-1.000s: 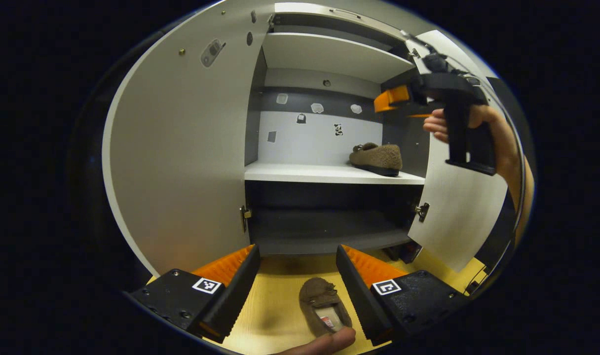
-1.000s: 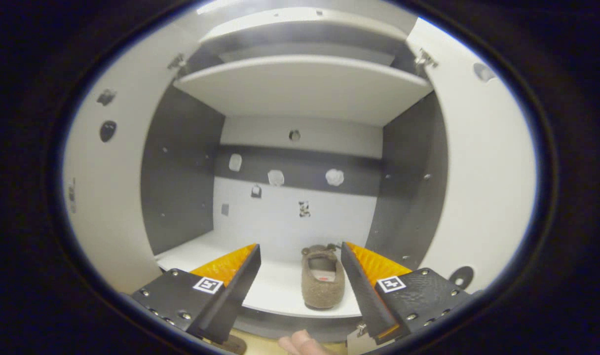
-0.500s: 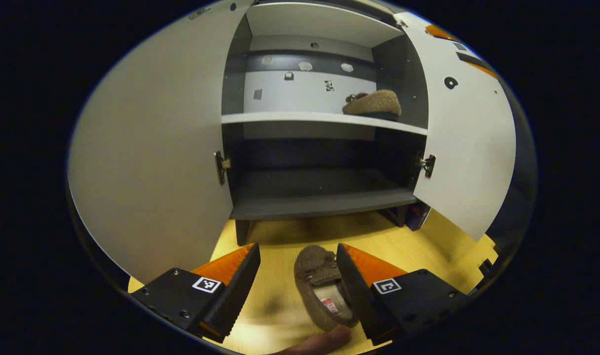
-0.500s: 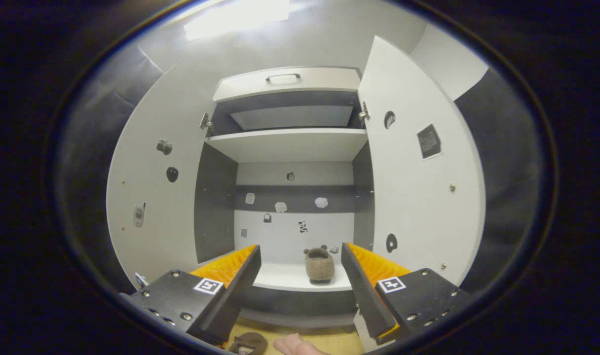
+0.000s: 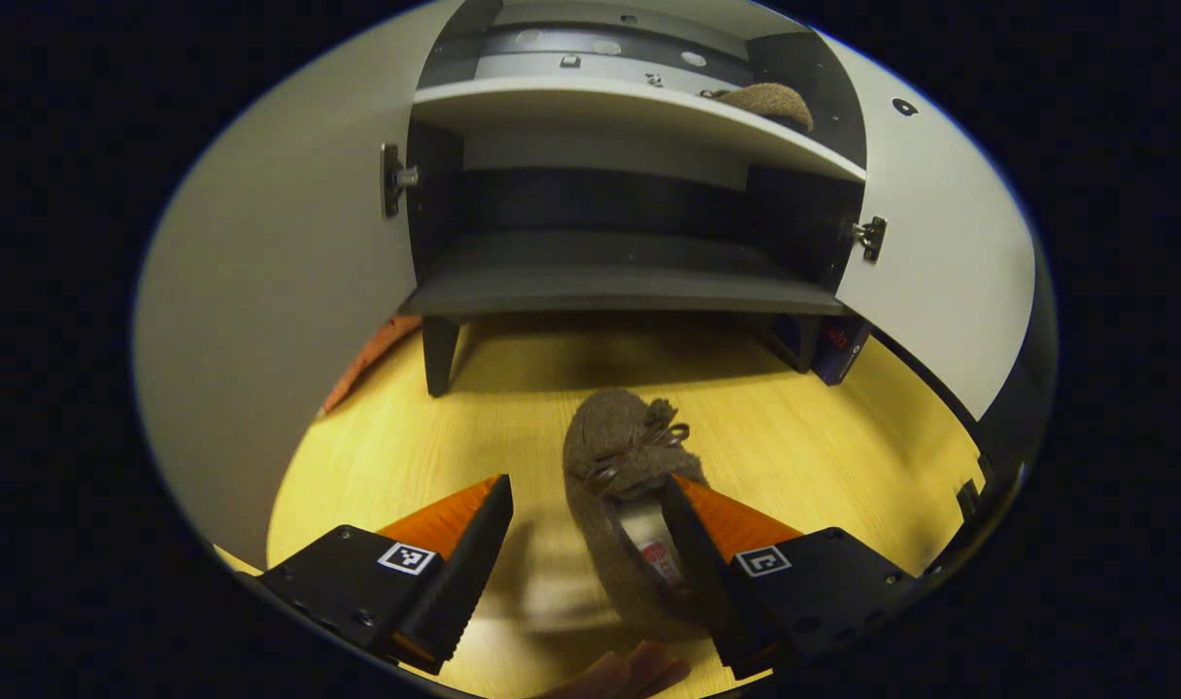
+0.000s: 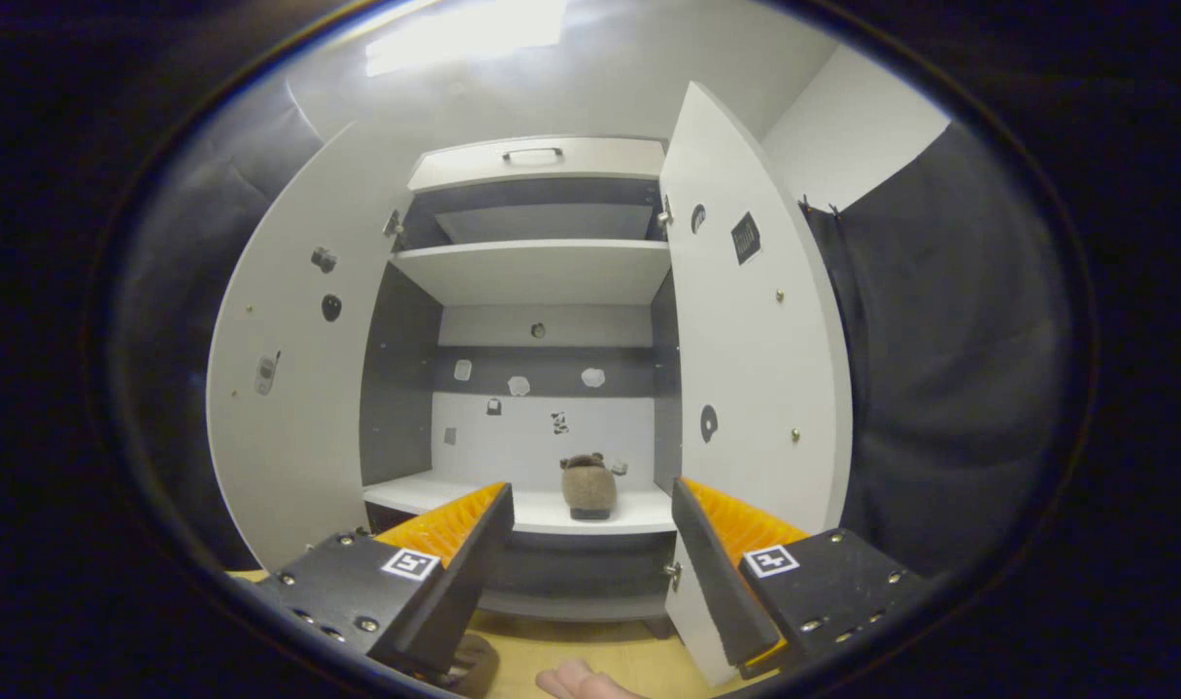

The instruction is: Grab one shoe with the right hand and put it into the shoe cabinet, grab the other shoe with the left hand and put it into the shoe cabinet; then close the right door with the right hand and the left door with the left hand.

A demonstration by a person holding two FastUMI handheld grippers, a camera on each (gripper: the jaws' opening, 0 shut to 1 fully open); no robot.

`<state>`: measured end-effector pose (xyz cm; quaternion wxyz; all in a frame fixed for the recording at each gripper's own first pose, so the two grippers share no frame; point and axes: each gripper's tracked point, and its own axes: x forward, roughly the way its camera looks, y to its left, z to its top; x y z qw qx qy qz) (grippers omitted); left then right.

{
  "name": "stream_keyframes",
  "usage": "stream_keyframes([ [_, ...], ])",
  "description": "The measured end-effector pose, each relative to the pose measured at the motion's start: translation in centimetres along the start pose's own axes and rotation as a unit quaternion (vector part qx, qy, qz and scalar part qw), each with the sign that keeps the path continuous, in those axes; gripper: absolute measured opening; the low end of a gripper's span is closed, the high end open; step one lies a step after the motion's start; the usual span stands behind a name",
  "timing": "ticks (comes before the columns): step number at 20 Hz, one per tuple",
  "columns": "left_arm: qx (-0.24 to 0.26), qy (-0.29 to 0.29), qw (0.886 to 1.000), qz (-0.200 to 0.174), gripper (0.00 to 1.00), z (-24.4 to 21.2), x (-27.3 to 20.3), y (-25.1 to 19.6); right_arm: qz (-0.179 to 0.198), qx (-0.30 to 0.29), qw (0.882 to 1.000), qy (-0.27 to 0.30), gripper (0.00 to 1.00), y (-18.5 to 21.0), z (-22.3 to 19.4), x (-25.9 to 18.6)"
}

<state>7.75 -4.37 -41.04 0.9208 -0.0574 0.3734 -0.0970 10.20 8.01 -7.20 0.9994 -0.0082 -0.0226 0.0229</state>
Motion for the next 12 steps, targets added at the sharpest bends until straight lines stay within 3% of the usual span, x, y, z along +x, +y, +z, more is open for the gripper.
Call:
stream_keyframes([
  [5, -0.016, 0.042, 0.999, 0.003, 0.87, -2.0, 2.8, 0.6, 0.012, -0.009, 1.000, 0.009, 0.98, 1.0, -2.0, 0.0],
  [9, -0.047, 0.066, 0.997, -0.017, 0.53, -2.4, 4.0, 0.1, -0.012, -0.048, 0.999, 0.010, 0.98, 0.1, -3.1, 0.6],
  [11, -0.028, 0.067, 0.997, 0.020, 0.19, -2.4, 3.8, 1.9, -0.022, -0.057, 0.998, 0.011, 0.98, 0.1, -3.3, 0.7],
  [12, -0.022, 0.070, 0.997, 0.020, 0.01, -2.4, 3.5, 1.9, -0.020, -0.054, 0.998, 0.011, 0.98, 0.2, -3.5, 0.6],
])
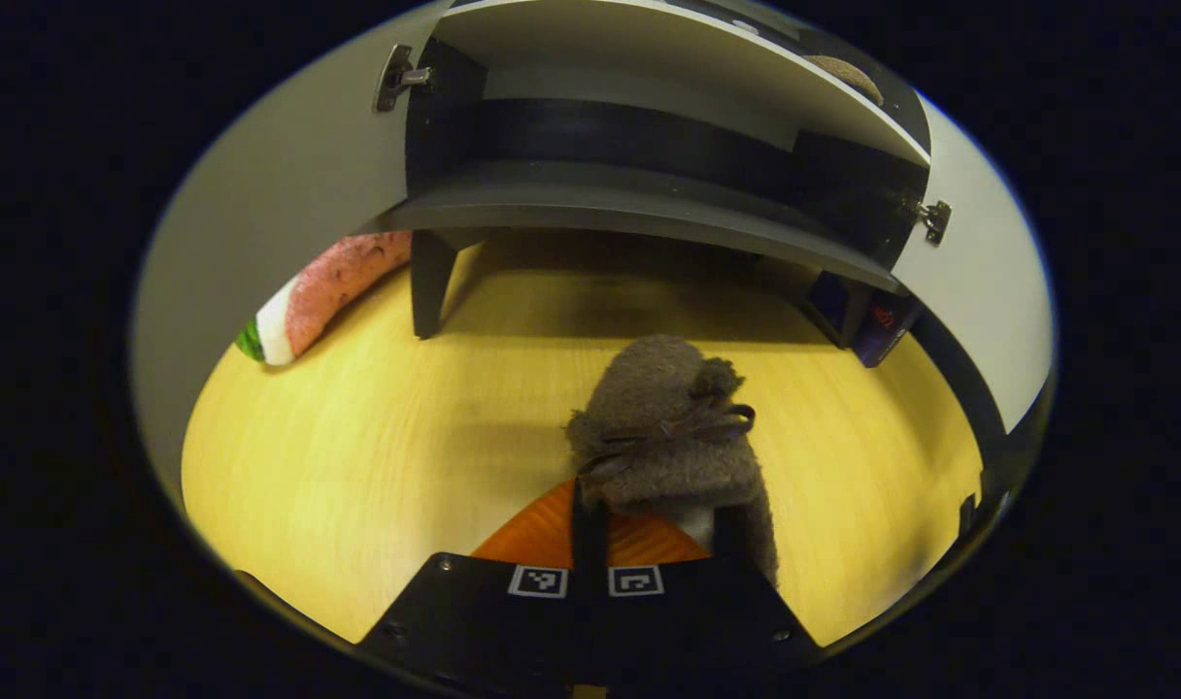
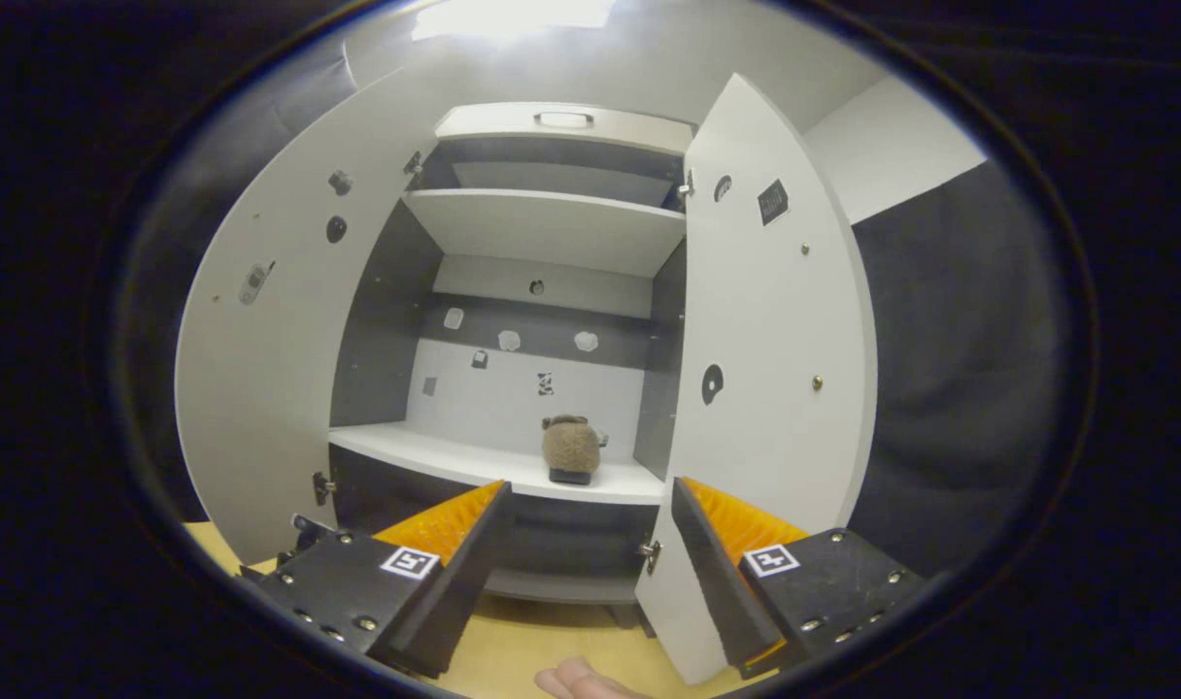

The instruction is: Grab one shoe with the right hand and put it into the shoe cabinet, grab the other shoe with the left hand and put it into the shoe cabinet; then close the right door with the right hand and the left door with the left hand.

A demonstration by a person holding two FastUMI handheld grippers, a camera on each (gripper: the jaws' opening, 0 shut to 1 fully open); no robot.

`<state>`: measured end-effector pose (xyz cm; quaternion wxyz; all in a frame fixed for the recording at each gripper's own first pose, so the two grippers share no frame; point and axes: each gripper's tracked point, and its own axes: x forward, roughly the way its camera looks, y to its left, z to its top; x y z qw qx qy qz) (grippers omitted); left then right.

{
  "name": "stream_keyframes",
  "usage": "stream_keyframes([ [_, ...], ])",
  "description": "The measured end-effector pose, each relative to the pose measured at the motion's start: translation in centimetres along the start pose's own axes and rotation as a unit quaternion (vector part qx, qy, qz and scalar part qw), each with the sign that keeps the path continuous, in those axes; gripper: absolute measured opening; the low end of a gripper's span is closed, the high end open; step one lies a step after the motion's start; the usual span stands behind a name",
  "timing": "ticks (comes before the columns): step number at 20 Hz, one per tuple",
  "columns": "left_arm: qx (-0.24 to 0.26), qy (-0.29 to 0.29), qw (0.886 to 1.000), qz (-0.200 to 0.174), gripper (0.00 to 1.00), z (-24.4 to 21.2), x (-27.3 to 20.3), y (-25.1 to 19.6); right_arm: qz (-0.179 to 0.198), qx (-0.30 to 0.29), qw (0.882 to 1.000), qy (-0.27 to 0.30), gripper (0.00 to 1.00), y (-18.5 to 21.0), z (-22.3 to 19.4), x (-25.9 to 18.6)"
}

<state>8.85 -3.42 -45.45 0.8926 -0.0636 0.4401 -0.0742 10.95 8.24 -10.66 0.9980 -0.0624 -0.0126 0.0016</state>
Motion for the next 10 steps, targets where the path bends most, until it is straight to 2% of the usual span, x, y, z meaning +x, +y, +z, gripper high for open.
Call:
stream_keyframes([
  [2, 0.000, -0.011, 1.000, 0.018, 0.01, 0.4, -0.9, 0.8, 0.006, 0.006, 1.000, 0.000, 0.98, 0.2, -0.2, -0.1],
  [4, 0.001, -0.044, 0.998, 0.037, 0.01, 1.8, -2.8, 1.4, -0.004, 0.007, 1.000, 0.003, 0.98, -0.5, -0.6, -0.3],
  [8, 0.034, -0.124, 0.991, 0.043, 0.01, 5.5, -7.3, 0.3, -0.016, 0.018, 1.000, 0.011, 0.98, -1.4, -1.2, -0.8],
  [10, 0.038, -0.151, 0.987, 0.028, 0.01, 7.2, -9.9, -1.2, -0.019, 0.022, 0.999, 0.013, 0.98, -1.9, -1.4, -1.1],
])
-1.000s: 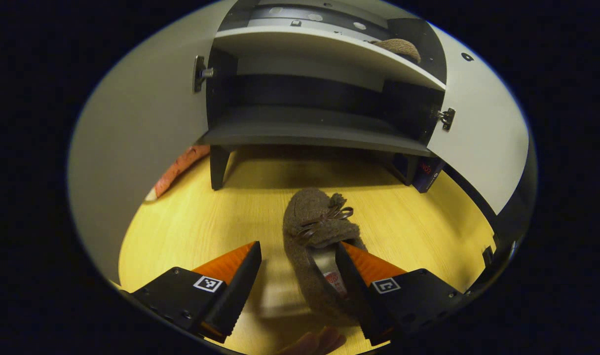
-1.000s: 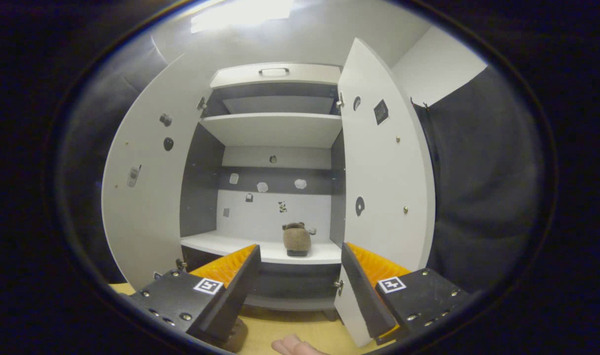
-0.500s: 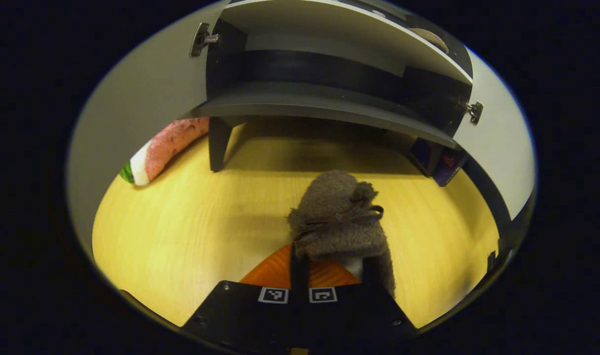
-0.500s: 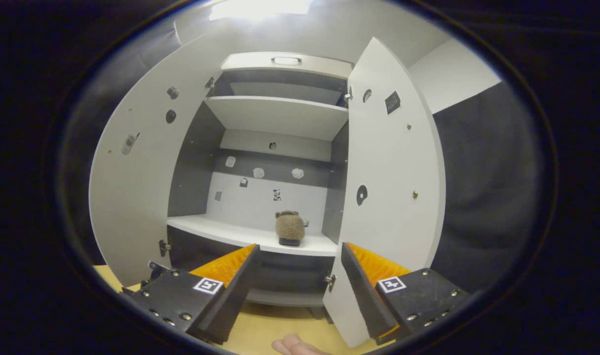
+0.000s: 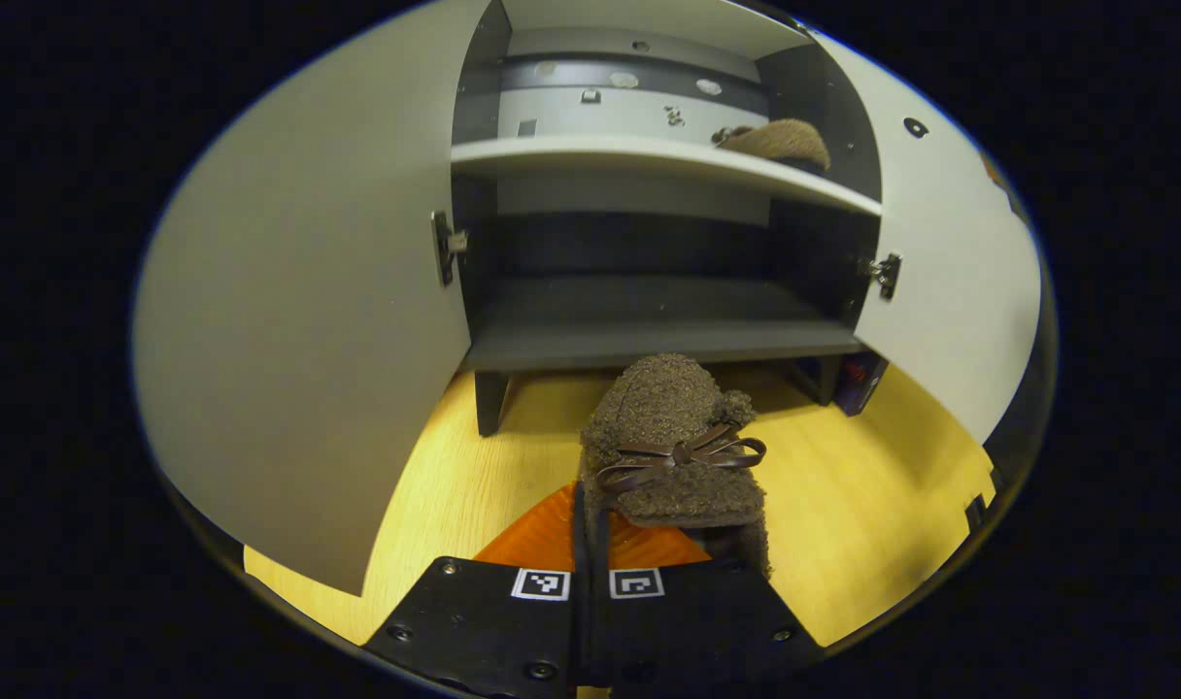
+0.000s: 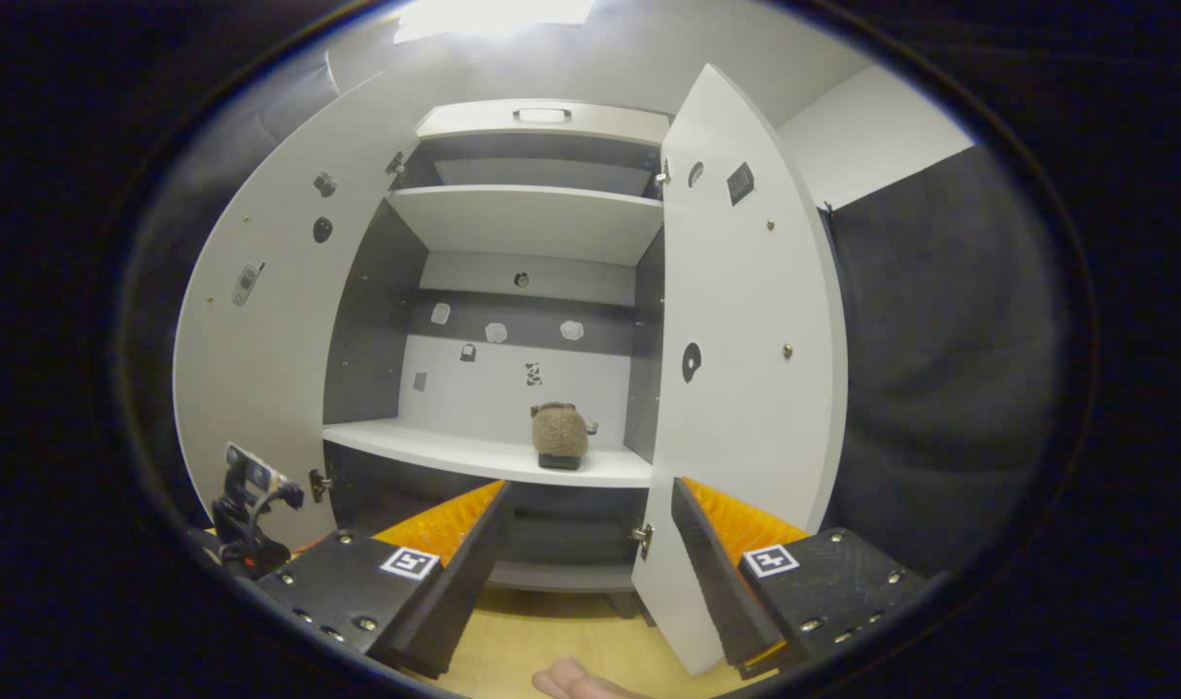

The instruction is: Grab one shoe with the right hand and put it into the shoe cabinet, grab the other shoe with the left hand and put it into the shoe cabinet; then close the right door with the right hand and the left door with the left hand.

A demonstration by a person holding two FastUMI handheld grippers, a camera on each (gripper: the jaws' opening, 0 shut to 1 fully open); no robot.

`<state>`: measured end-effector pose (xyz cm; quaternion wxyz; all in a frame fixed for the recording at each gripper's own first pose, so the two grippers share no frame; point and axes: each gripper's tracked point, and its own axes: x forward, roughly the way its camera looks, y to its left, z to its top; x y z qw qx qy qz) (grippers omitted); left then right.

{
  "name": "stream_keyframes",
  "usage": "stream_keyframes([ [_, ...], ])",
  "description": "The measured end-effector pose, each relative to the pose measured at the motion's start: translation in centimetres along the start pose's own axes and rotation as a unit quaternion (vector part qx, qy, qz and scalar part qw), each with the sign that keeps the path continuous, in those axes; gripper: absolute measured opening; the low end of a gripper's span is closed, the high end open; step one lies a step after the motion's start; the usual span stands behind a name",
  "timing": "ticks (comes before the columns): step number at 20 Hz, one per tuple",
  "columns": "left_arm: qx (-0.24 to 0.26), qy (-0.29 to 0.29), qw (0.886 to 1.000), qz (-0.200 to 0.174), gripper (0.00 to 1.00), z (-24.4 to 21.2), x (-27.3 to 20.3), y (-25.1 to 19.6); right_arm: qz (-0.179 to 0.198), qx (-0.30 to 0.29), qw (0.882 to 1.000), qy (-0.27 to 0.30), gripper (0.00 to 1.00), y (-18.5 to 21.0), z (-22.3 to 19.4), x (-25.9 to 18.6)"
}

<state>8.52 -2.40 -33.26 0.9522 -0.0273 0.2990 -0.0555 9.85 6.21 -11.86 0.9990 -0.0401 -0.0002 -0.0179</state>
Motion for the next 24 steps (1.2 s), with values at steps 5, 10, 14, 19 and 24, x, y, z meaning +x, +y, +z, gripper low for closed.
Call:
stream_keyframes([
  [5, -0.002, -0.078, 0.997, -0.027, 0.01, 6.7, -4.4, -2.1, -0.011, 0.015, 1.000, -0.009, 0.98, -1.5, 0.5, -1.0],
  [10, -0.002, -0.162, 0.987, -0.022, 0.02, 14.6, -7.8, -2.9, -0.011, 0.026, 1.000, -0.012, 0.98, -2.7, 0.7, -1.4],
  [14, -0.016, -0.224, 0.975, -0.004, 0.00, 20.8, -9.1, -2.1, -0.001, 0.030, 1.000, -0.008, 0.98, -2.8, 1.2, -0.8],
  [19, -0.040, -0.273, 0.961, 0.008, 0.00, 28.7, -9.0, -1.2, 0.019, 0.028, 0.999, -0.011, 0.98, -2.2, 2.9, 0.5],
  [24, -0.063, -0.276, 0.959, 0.014, 0.00, 34.2, -5.4, -1.1, 0.041, 0.035, 0.998, -0.024, 0.98, -1.5, 4.8, 1.3],
])
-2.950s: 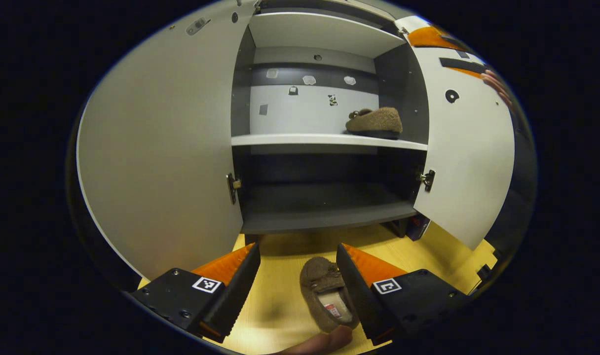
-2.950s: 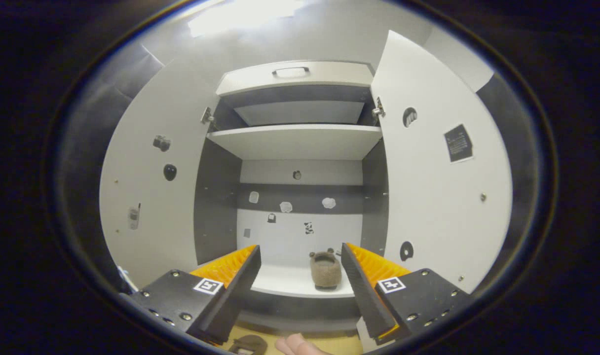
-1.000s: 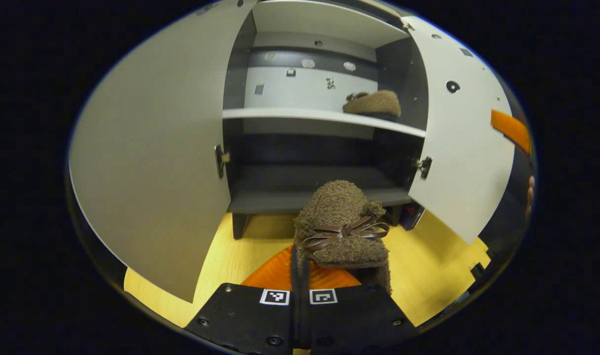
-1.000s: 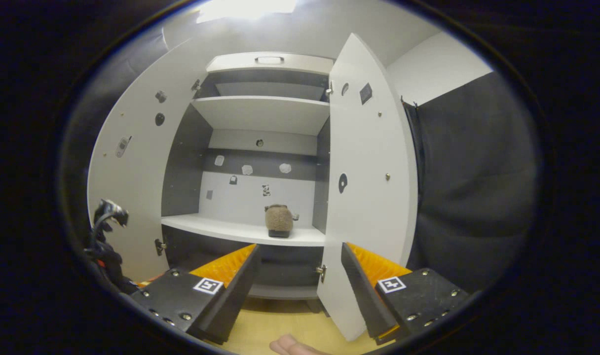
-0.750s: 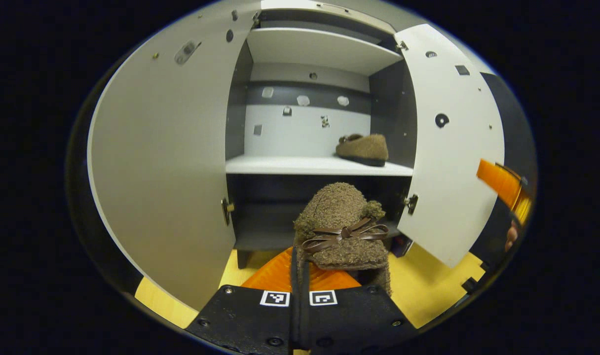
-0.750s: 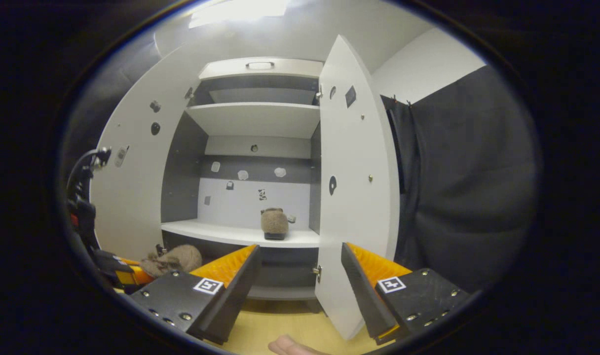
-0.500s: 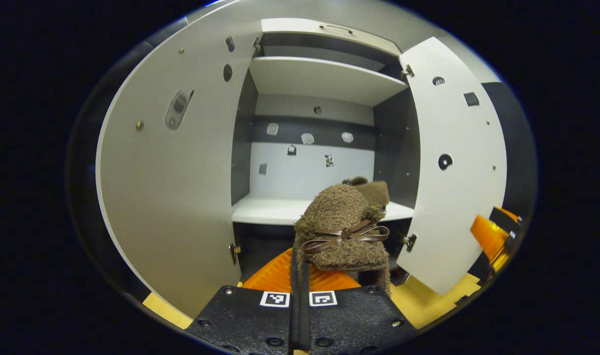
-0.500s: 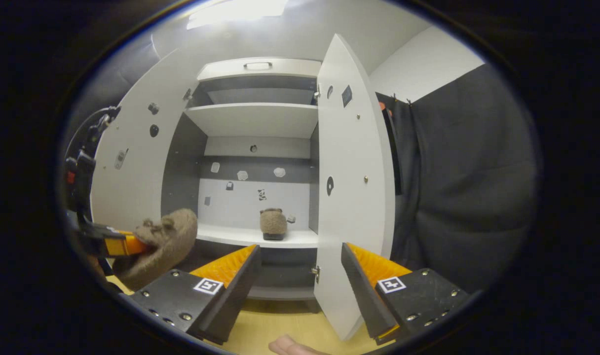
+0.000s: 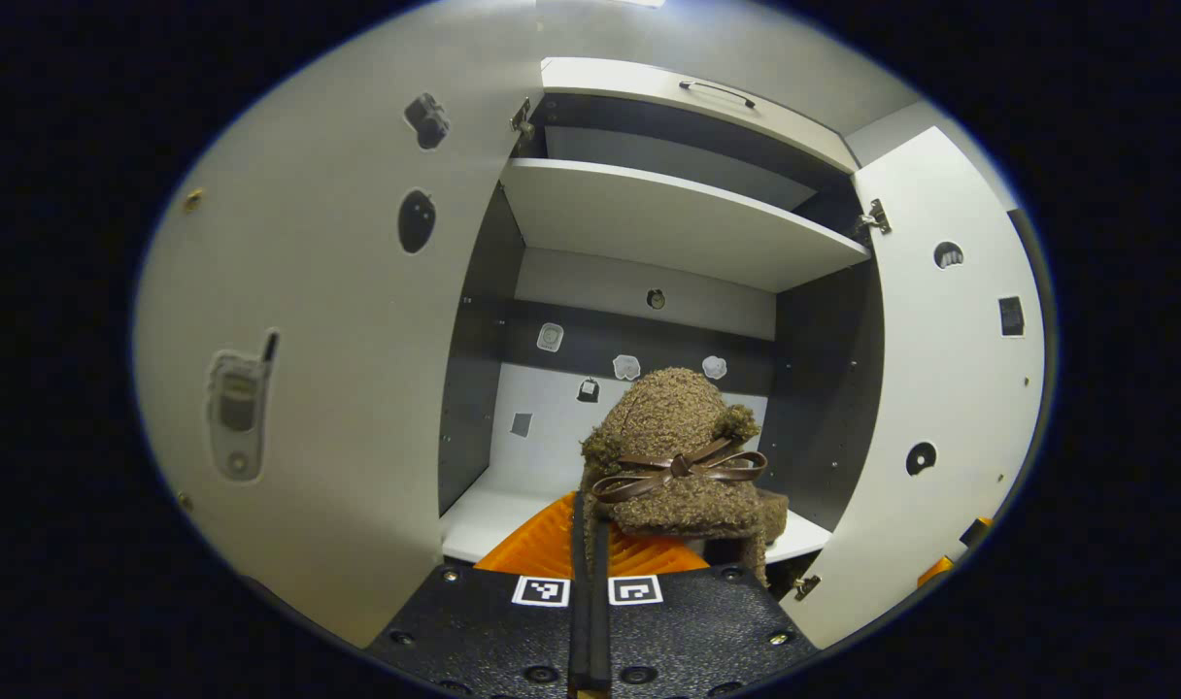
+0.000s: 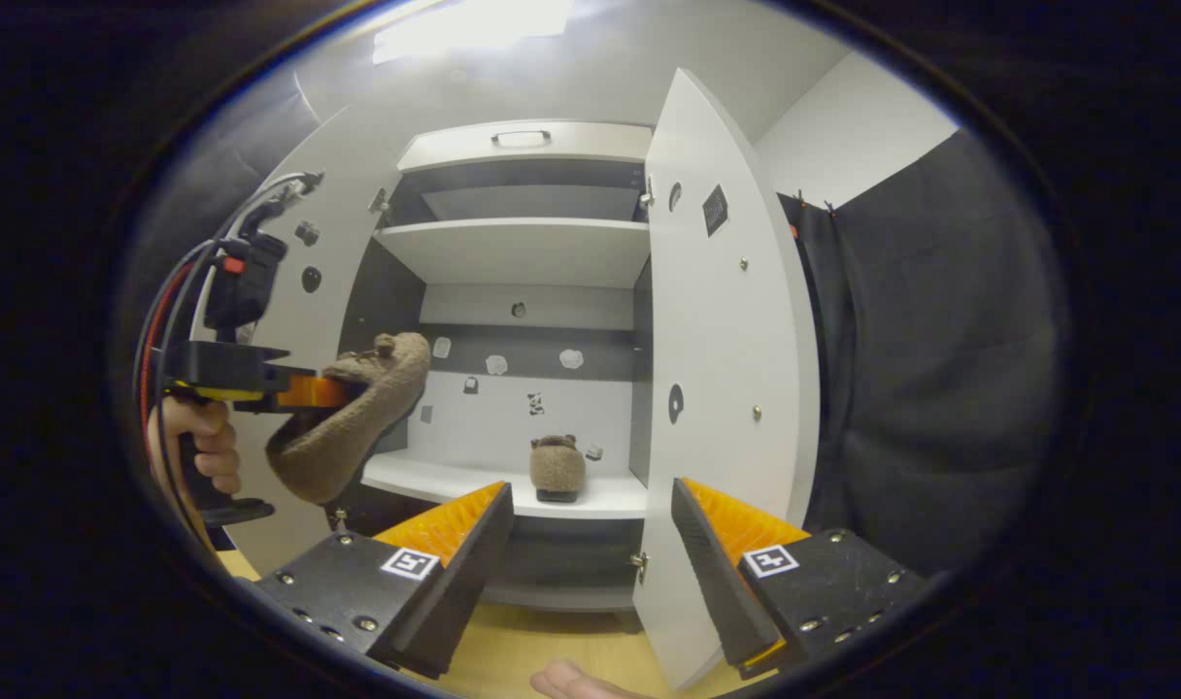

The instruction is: Grab one shoe with the right hand and put it into the shoe cabinet, grab the other shoe with the left hand and put it into the shoe cabinet; then close the right door with the right hand and the left door with the left hand.

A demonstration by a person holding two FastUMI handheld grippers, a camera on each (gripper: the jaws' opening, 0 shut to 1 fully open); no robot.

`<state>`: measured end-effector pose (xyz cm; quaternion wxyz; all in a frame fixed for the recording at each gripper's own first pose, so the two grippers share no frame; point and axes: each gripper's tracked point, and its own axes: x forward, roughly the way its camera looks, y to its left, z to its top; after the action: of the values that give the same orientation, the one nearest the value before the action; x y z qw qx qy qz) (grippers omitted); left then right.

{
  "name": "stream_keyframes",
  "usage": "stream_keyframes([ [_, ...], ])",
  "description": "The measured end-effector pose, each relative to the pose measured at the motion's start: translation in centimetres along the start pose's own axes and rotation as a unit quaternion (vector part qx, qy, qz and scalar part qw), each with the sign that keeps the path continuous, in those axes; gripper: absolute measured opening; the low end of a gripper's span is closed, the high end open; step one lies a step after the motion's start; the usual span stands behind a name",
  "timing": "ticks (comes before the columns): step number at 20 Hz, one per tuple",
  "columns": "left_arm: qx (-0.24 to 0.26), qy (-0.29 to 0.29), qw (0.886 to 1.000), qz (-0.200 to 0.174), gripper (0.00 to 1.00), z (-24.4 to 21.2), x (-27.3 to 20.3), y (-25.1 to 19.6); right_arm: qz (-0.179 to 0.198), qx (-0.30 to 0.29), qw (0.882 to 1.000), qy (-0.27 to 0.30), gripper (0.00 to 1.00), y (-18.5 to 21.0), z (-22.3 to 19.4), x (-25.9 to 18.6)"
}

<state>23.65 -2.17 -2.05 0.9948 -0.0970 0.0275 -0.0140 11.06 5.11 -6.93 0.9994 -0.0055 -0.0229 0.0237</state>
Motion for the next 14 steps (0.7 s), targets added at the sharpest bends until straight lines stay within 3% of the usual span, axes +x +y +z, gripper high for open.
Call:
stream_keyframes([
  [3, -0.020, 0.001, 1.000, 0.005, 0.00, 0.3, 4.8, -0.4, 0.013, 0.017, 1.000, 0.001, 0.98, 0.0, 0.1, 0.0],
  [7, -0.011, 0.040, 0.999, 0.018, 0.00, -2.1, 11.1, -0.6, 0.025, 0.023, 0.999, -0.001, 0.98, -0.3, 0.1, -0.6],
  [14, -0.024, 0.117, 0.992, 0.046, 0.00, -7.3, 16.8, 1.1, 0.021, -0.003, 1.000, 0.005, 0.98, -0.8, -0.8, -1.0],
])
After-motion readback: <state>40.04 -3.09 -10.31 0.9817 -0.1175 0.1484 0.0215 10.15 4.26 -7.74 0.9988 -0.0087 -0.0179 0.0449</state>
